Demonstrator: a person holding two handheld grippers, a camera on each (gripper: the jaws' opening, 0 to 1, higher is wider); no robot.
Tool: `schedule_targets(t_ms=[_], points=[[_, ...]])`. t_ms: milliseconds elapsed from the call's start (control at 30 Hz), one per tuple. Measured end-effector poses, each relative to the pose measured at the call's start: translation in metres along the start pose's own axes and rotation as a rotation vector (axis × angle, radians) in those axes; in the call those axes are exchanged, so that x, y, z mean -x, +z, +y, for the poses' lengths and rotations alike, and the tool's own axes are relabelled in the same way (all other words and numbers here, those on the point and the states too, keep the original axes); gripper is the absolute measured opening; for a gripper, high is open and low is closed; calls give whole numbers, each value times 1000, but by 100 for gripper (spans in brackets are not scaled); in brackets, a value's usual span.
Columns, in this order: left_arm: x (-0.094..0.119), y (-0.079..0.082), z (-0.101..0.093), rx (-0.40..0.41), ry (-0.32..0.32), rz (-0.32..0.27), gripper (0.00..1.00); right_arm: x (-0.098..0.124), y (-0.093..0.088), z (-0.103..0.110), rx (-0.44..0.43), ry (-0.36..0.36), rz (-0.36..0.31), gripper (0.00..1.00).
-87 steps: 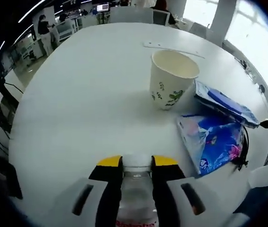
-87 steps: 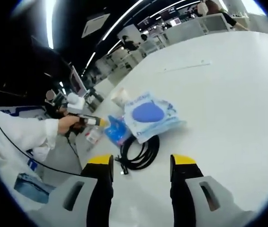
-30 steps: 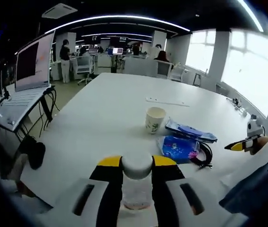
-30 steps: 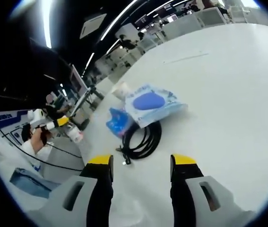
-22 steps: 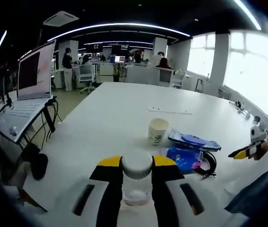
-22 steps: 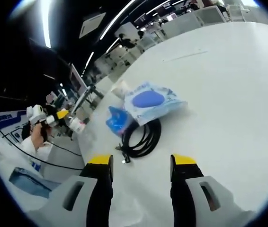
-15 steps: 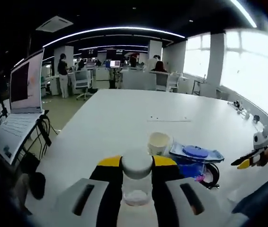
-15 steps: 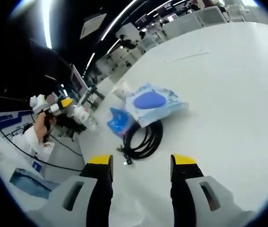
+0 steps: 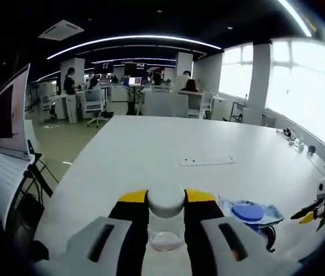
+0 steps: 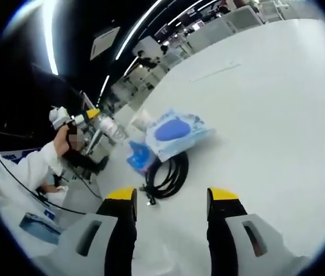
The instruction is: Arrange the tabletop items into an orderly group along one side of the table until the central work area is clear of visible clutter.
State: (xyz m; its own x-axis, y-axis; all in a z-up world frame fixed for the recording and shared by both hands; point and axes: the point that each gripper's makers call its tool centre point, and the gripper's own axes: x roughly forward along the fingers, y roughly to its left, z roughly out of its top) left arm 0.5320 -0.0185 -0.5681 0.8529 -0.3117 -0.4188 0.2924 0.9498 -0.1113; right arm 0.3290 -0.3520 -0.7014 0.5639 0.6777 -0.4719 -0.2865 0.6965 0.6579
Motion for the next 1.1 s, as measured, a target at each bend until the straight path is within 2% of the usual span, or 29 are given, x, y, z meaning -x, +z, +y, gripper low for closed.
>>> schedule_targets(t_ms=[67,133,400,767,1100], points=[[-9,2,4,40,-2,5,21,-1,3,-1,-36,8,-15,47],[-15,5,5,45,-7,1,21,-1,7,-2,-47,9,-26,47],[-41,14,5,4,-16,15,21,-5,13,-1,-46,13,-27,48],[-63,6,-2,1,-50,46,21,-4,10,-6,-53,8,-15,48],[-69,-2,-3,-10,-51,68,21,-4,4,-6,-65,3,-6,47]])
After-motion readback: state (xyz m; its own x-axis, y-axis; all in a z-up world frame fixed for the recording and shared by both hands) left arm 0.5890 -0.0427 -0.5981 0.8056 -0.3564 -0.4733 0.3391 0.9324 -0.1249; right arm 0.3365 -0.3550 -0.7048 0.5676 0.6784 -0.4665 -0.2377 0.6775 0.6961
